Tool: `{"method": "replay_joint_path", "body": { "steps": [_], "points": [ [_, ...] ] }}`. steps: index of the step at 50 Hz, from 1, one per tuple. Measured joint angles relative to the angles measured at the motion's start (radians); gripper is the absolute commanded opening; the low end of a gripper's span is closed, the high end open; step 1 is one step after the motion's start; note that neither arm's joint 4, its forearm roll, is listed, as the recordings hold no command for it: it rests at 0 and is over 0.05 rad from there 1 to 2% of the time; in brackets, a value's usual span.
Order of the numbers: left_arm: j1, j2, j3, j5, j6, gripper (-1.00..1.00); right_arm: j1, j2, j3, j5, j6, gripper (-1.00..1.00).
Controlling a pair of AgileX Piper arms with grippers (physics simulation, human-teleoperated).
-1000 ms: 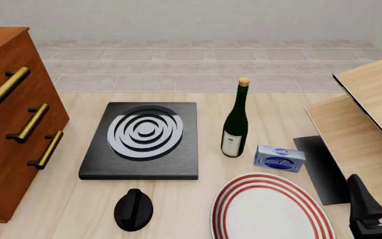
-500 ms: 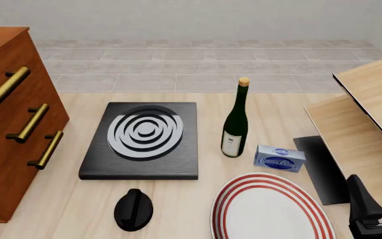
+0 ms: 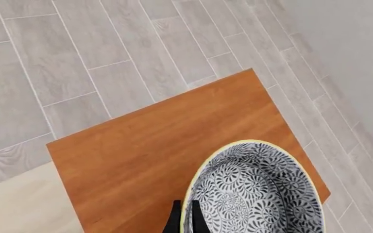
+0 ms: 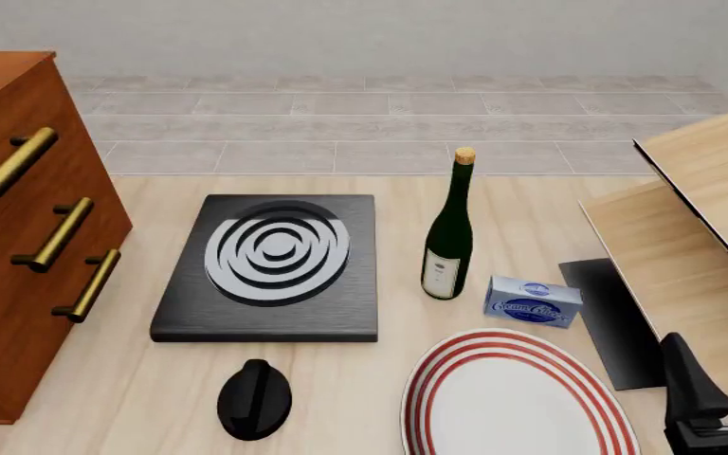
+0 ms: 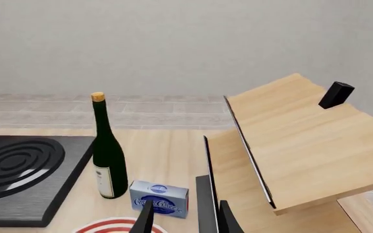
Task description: Put the bowl on the top of the cabinet.
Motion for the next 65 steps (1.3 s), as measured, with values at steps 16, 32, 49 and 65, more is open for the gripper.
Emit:
{"method": "replay_joint_path", "body": {
  "steps": [16, 32, 49, 65],
  "points": [
    [-0.011, -0.034, 0.059, -0.061, -0.064, 1.0, 0.003, -0.006, 0.0, 0.006, -0.005, 1.0],
    [-0.045, -0.071, 0.127, -0.111, -0.129, 1.0, 0.005, -0.007, 0.0, 0.008, -0.009, 1.0],
    [-0.096, -0.139, 0.151, -0.153, -0.172, 1.0, 0.008, -0.015, 0.0, 0.016, -0.015, 1.0],
    [-0.061, -0.218, 0.168, -0.148, -0.181, 1.0, 0.011, -0.021, 0.0, 0.021, -0.021, 1.0]
  ]
}}
